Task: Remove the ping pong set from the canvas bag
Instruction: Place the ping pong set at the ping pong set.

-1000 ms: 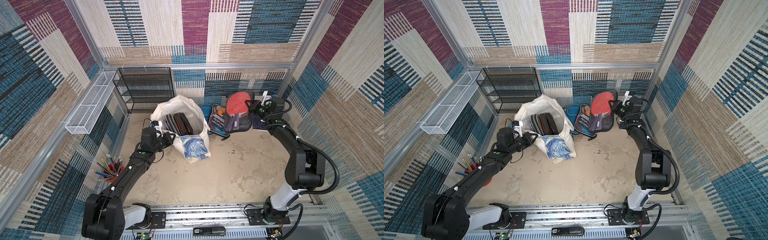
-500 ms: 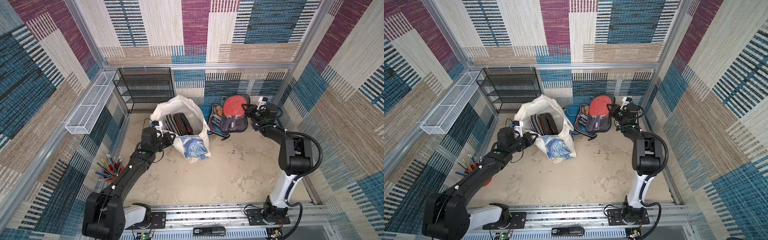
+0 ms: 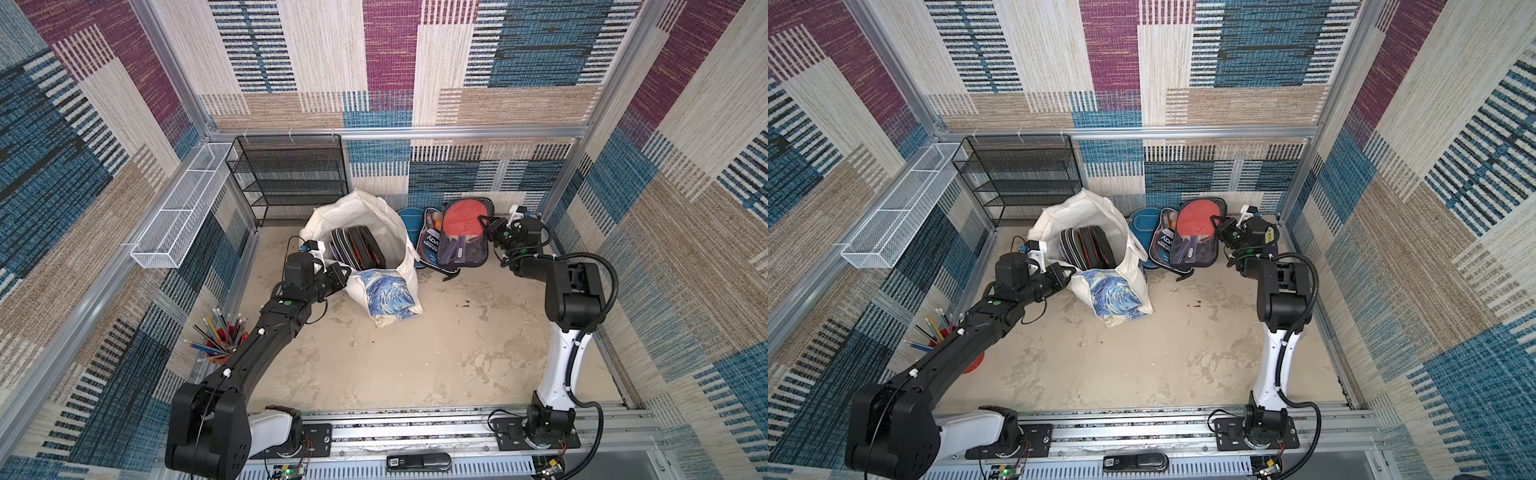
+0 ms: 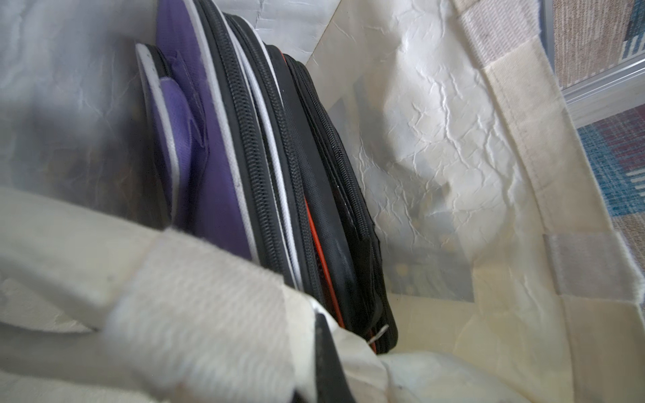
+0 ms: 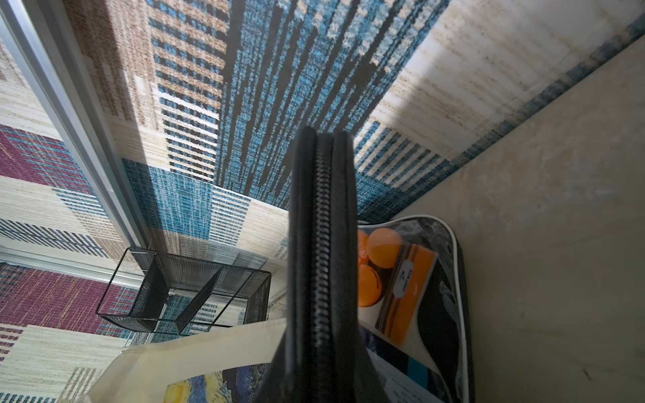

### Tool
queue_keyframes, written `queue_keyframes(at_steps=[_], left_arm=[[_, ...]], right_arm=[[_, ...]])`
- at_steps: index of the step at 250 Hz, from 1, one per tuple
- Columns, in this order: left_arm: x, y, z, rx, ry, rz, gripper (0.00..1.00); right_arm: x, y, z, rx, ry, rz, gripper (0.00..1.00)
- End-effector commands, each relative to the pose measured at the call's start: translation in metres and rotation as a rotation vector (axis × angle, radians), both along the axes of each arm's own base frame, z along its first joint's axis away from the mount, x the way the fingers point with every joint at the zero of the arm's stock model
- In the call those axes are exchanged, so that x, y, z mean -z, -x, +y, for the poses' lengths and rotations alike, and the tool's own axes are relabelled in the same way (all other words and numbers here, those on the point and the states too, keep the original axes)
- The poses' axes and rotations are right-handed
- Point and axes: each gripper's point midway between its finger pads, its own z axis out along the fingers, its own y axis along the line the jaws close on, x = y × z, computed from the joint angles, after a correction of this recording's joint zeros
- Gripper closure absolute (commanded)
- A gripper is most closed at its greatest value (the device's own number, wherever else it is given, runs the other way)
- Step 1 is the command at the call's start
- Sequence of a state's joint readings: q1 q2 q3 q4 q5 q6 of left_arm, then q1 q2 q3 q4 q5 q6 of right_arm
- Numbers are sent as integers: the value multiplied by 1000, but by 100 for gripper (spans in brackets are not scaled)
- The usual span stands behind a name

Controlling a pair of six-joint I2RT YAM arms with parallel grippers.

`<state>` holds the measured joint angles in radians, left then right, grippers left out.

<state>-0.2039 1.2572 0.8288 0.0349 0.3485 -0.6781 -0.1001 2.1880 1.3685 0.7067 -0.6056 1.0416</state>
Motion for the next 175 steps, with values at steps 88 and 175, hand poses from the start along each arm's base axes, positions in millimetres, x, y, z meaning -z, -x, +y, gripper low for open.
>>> queue_keyframes(at_steps=[88,175], left_arm=[[-4,-5,3,-8,-23,-28,100],[-5,-2,3,-8,-20,-33,100]], right_arm=[[19,-13,-5,6,-9,-16,60],[43,-14,-14,25,95,62,29]])
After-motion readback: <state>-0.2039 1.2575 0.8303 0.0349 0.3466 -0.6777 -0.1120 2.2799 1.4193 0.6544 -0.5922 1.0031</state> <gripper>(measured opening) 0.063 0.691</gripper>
